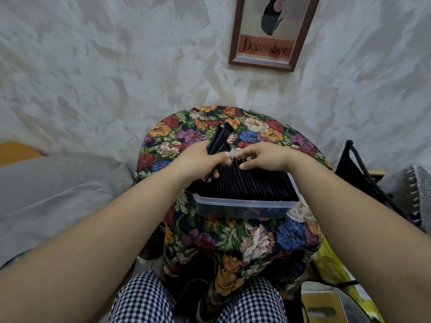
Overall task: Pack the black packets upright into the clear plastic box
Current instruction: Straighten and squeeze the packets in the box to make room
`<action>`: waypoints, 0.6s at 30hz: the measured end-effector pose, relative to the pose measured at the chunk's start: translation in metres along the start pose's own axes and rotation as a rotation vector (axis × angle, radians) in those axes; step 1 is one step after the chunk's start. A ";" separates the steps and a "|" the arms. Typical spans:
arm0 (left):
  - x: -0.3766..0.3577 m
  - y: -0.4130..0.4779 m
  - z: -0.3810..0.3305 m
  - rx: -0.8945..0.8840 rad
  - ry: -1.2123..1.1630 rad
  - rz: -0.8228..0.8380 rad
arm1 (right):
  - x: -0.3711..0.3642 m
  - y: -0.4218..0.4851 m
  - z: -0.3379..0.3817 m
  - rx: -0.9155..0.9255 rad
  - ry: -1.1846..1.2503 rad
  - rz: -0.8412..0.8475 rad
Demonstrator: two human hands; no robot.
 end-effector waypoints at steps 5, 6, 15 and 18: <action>-0.016 0.017 -0.010 -0.001 0.056 0.141 | 0.000 0.000 -0.003 0.027 0.038 -0.005; -0.018 0.019 -0.011 0.007 0.083 0.167 | 0.001 0.000 -0.003 0.027 0.047 -0.005; -0.015 0.033 -0.002 0.075 0.162 0.213 | 0.001 0.003 -0.009 0.055 0.094 -0.005; -0.014 0.035 0.000 0.100 0.128 0.195 | 0.001 0.004 -0.011 0.074 0.126 0.002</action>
Point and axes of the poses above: each hand's wrist, its own y-axis towards the middle knuckle, its own x-axis out of the back of the hand, z = x × y, the point moved 3 cm from there along y, towards the middle knuckle, and after that the axes turned 5 degrees about -x, right-handed, at the moved point
